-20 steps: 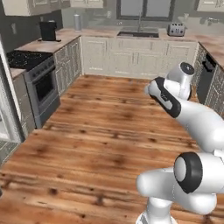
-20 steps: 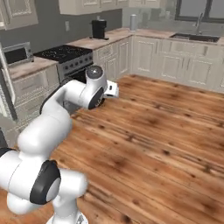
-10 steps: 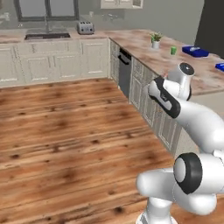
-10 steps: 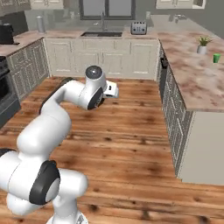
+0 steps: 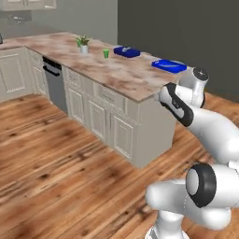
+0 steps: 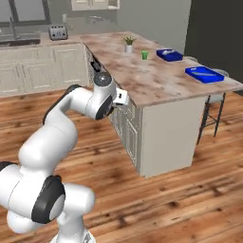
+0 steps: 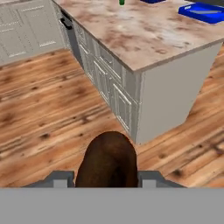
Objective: Gather the eggplant and sweet potato from the fridge and place them on a tray on the dining counter. Then gather the steak and chicken drumstick from the fridge and place them on the other tray.
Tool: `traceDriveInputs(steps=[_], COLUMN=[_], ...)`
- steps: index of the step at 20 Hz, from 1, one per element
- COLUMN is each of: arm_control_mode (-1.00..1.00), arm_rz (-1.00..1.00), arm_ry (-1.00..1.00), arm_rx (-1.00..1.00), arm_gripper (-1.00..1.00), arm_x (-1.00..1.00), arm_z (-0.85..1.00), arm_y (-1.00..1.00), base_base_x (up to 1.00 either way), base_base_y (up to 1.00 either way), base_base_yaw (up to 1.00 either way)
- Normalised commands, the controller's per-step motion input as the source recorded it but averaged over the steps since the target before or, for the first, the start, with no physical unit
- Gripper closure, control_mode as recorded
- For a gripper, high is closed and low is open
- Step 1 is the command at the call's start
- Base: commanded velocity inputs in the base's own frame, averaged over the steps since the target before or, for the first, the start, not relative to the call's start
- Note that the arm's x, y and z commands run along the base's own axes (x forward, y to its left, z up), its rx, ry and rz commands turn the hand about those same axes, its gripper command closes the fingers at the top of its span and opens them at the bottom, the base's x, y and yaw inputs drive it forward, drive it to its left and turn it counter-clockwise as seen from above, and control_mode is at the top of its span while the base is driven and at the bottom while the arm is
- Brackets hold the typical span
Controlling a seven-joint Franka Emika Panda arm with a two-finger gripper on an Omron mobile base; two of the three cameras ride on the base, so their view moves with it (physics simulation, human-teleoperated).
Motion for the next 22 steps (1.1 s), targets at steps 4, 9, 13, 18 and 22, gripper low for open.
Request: traceDriveInputs(steps=[4, 9, 13, 18, 22], arm_control_mode=[1.00, 1.00, 1.00, 1.00, 1.00], arm_rz=[0.00, 0.00, 0.00, 0.00, 0.00], arm_ry=[0.00, 0.00, 0.00, 0.00, 0.00], arm_rx=[0.00, 0.00, 0.00, 0.00, 0.00], arm_gripper=[1.00, 1.00, 1.00, 1.00, 1.00], arm_x=[0.00, 0.00, 0.00, 0.00, 0.00], arm_z=[0.00, 0.00, 0.00, 0.00, 0.00], arm_y=[0.00, 0.00, 0.00, 0.00, 0.00], base_base_x=[0.86, 1.00, 1.00, 0.68, 0.41], base_base_y=[0.04, -0.05, -0.42, -0.92, -1.00], base_base_yaw=[-0.67, -0.25, 0.00, 0.05, 0.02])
